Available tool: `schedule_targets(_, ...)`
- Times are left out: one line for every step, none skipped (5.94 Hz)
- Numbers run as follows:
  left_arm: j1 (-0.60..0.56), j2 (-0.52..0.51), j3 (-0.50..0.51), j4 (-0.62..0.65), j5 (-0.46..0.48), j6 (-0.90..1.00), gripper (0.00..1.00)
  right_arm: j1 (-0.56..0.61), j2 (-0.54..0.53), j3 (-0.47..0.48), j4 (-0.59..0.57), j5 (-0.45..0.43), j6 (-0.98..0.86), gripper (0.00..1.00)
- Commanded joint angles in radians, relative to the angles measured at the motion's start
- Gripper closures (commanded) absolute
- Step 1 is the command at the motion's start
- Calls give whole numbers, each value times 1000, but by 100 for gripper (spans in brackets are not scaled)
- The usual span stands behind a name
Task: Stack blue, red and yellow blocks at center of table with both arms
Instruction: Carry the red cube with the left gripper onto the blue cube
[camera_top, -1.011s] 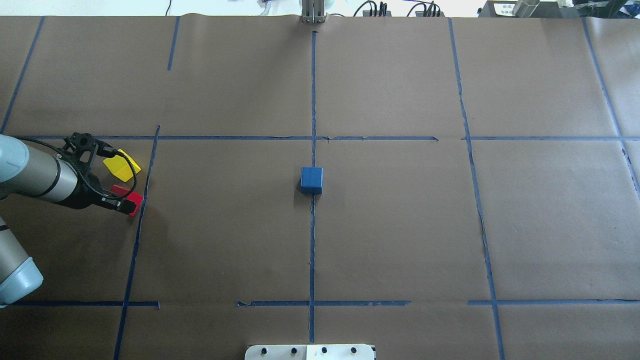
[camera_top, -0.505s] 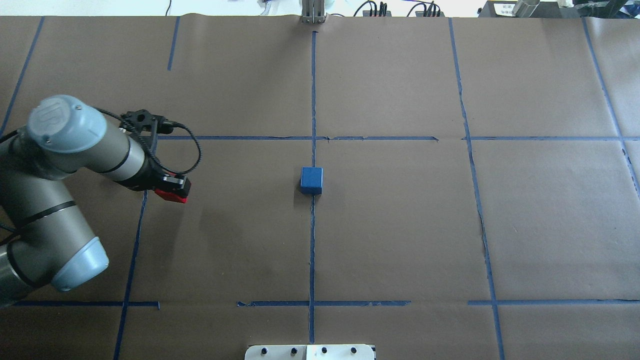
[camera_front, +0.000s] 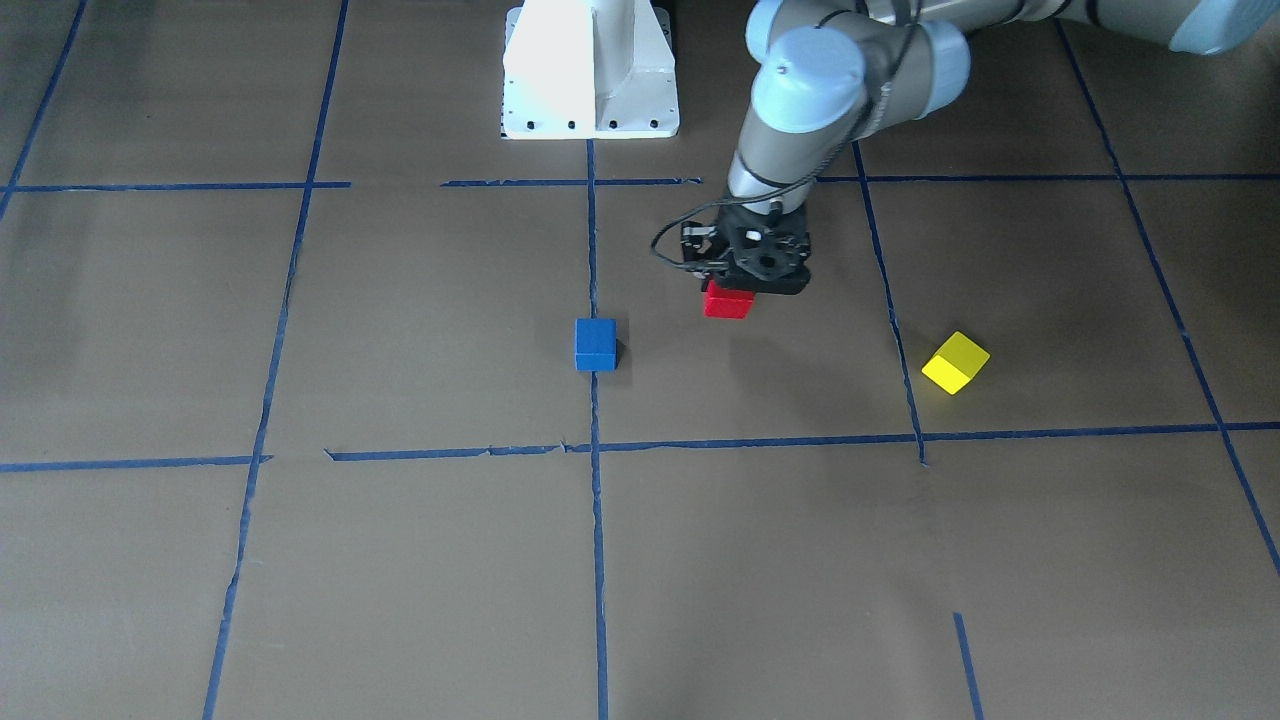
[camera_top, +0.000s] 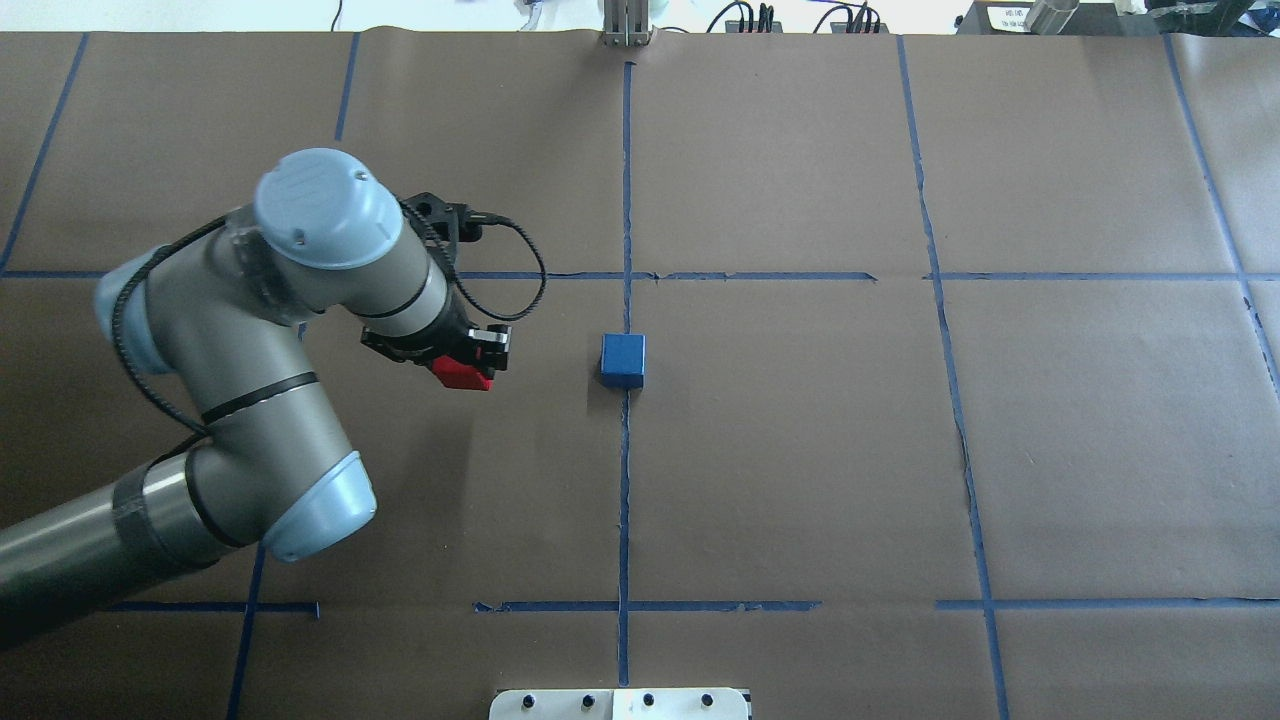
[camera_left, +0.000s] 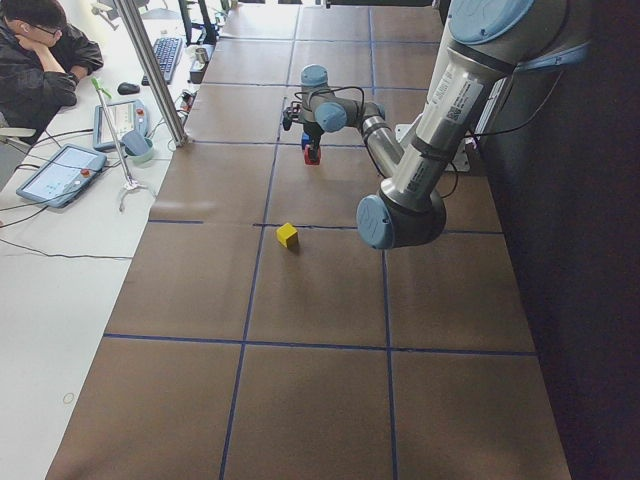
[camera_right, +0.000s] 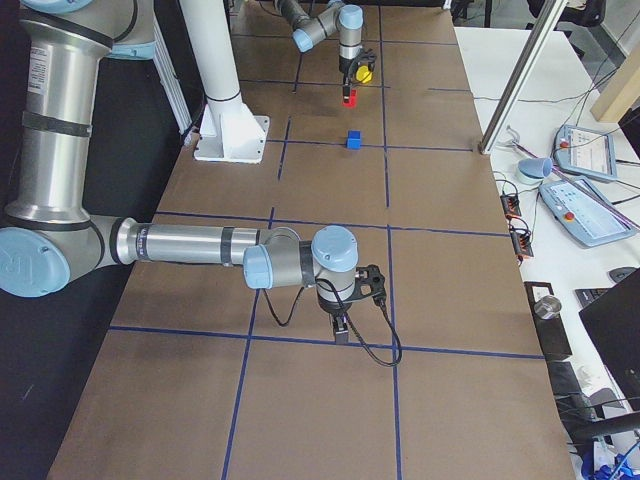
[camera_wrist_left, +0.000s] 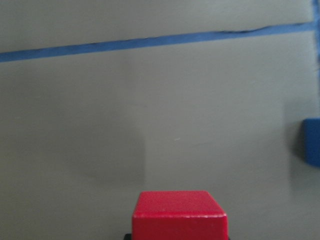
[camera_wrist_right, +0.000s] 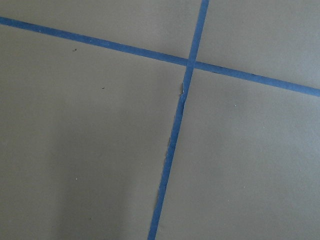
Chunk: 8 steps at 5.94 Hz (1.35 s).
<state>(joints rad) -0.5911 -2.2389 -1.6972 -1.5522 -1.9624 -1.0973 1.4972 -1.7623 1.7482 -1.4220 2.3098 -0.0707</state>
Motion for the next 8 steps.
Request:
schedule_targets(40, -202, 201, 4, 52, -85, 93, 0, 1, 1, 0, 0, 0, 0)
schedule_targets(60, -273, 277, 4, 56, -110, 93, 0, 1, 1, 0, 0, 0, 0)
schedule_targets(69, -290, 295, 3, 72, -110, 93, 0, 1, 1, 0, 0, 0, 0)
schedule_targets(70, -303, 303, 3, 72, -110, 93, 0, 1, 1, 0, 0, 0, 0)
schedule_targets(70, -298, 313, 3, 72, -110, 93, 0, 1, -1, 0, 0, 0, 0)
schedule_targets(71, -294, 314, 3, 72, -110, 92, 0, 1, -1, 0, 0, 0, 0)
schedule_targets(70, -292, 314, 3, 72, -108, 92, 0, 1, -1, 0, 0, 0, 0)
schedule_targets(70, -291, 315, 3, 72, -108, 92, 0, 1, -1, 0, 0, 0, 0)
